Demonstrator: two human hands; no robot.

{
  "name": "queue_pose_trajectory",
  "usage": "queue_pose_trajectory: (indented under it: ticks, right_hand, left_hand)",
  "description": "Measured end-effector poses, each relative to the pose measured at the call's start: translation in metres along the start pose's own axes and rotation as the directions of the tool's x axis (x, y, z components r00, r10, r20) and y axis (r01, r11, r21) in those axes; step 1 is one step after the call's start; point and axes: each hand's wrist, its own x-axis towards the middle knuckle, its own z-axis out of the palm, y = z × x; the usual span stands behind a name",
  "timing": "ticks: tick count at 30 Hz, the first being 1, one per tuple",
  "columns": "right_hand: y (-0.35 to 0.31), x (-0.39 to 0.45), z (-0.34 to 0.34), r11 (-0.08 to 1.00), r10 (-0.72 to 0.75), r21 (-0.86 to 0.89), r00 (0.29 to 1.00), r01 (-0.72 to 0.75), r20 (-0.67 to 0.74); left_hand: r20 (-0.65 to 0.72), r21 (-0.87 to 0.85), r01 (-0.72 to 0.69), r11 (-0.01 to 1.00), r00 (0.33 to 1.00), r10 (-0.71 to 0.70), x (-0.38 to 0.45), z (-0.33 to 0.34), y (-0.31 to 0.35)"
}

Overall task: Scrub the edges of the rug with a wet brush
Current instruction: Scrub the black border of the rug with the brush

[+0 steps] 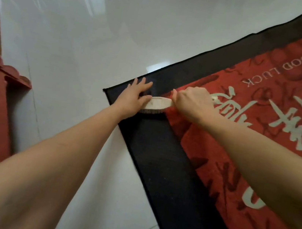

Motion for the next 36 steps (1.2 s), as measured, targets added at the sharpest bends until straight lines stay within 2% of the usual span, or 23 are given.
queue_pose_trajectory:
  ticks: [2,4,6,8,11,13,15,17,18,20,21,22,23,25,27,28,29,30,31,32,33,34,36]
  right_hand:
    - [0.012,-0.032,0.011,0.984,-0.177,0.003,0.984,0.177,0.008]
    - [0.029,-0.045,0.024,0.957,-0.289,-0.004,0.957,0.289,-0.014]
    - [0.035,-0.018,0.024,0.961,-0.278,-0.018,0.953,0.278,-0.125]
    - [0.029,-0.006,0.025,0.973,-0.23,-0.008,0.964,0.231,-0.131]
    - [0.026,-0.039,0.031,0.917,-0.396,0.042,0.918,0.397,-0.028]
    - [0.033,-0.047,0.028,0.875,-0.481,0.042,0.876,0.482,-0.03]
    - [0.033,-0.027,0.023,0.923,-0.378,0.037,0.921,0.383,-0.096]
    - [0.028,-0.022,0.022,0.951,-0.307,0.026,0.951,0.308,-0.041]
    - [0.023,-0.031,0.023,0.936,-0.348,0.064,0.937,0.347,0.009]
    - [0.017,-0.053,0.019,0.847,-0.531,0.1,0.837,0.522,0.135]
    - [0.018,-0.053,0.015,0.821,-0.57,0.092,0.816,0.563,0.093]
    - [0.021,-0.046,0.018,0.839,-0.544,0.048,0.839,0.542,0.024]
    - [0.025,-0.035,0.012,0.899,-0.435,0.049,0.9,0.434,0.001]
    - [0.026,-0.032,0.012,0.956,-0.295,0.001,0.955,0.295,0.032]
    - [0.018,-0.056,0.009,0.892,-0.452,0.054,0.887,0.449,0.096]
    - [0.015,-0.069,0.005,0.845,-0.531,0.051,0.824,0.532,0.195]
    - [0.017,-0.073,0.004,0.811,-0.58,0.051,0.791,0.583,0.194]
    - [0.023,-0.068,0.006,0.829,-0.555,0.006,0.821,0.56,0.131]
    - [0.028,-0.061,0.005,0.894,-0.448,0.017,0.89,0.448,0.084]
    - [0.028,-0.059,0.004,0.955,-0.297,0.02,0.949,0.296,0.109]
    - [0.024,-0.066,0.004,0.974,-0.224,0.016,0.965,0.224,0.138]
    - [0.019,-0.078,0.009,0.971,-0.237,0.072,0.956,0.227,0.175]
    - [0.003,-0.113,0.005,0.909,-0.418,0.146,0.86,0.391,0.294]
  left_hand:
    - [0.109,-0.004,0.024,1.0,0.994,-0.024,0.006,0.01,-0.002]
    - [0.115,0.147,0.028,0.989,0.992,-0.045,0.01,0.023,-0.006]
    - [0.077,0.256,0.013,0.967,0.996,-0.034,0.012,0.032,-0.01]
    - [0.082,0.301,-0.015,0.953,0.997,-0.01,0.01,0.034,-0.012]
    - [0.105,0.334,-0.043,0.941,0.994,0.008,0.01,0.031,-0.016]
    - [0.114,0.355,-0.044,0.934,0.994,0.003,0.01,0.03,-0.017]
    - [0.126,0.355,-0.045,0.934,0.992,0.0,0.009,0.029,-0.016]
    - [0.145,0.337,-0.05,0.94,0.989,0.001,0.01,0.028,-0.016]
    - [0.149,0.335,-0.052,0.941,0.989,0.001,0.01,0.029,-0.016]
    - [0.147,0.356,-0.048,0.933,0.989,-0.005,0.009,0.03,-0.017]
    - [0.134,0.373,-0.04,0.927,0.991,-0.011,0.009,0.031,-0.017]
    - [0.129,0.388,-0.035,0.921,0.992,-0.017,0.009,0.031,-0.018]
    - [0.127,0.389,-0.034,0.921,0.992,-0.016,0.01,0.031,-0.016]
    - [0.132,0.392,-0.042,0.919,0.991,-0.011,0.008,0.033,-0.014]
    - [0.137,0.417,-0.056,0.907,0.991,-0.002,0.005,0.034,-0.012]
    - [0.137,0.425,-0.057,0.903,0.991,-0.002,0.004,0.034,-0.012]
    - [0.131,0.427,-0.047,0.903,0.991,-0.011,0.003,0.033,-0.012]
    - [0.136,0.427,-0.039,0.903,0.991,-0.021,0.004,0.032,-0.011]
    - [0.142,0.426,-0.032,0.904,0.989,-0.032,0.004,0.031,-0.009]
    - [0.144,0.427,-0.025,0.904,0.989,-0.041,0.004,0.031,-0.007]
    - [0.143,0.43,-0.024,0.903,0.989,-0.042,0.002,0.033,-0.005]
    - [0.137,0.432,-0.023,0.902,0.99,-0.04,0.0,0.034,-0.003]
    - [0.101,0.435,-0.02,0.9,0.994,-0.027,-0.006,0.041,0.0]
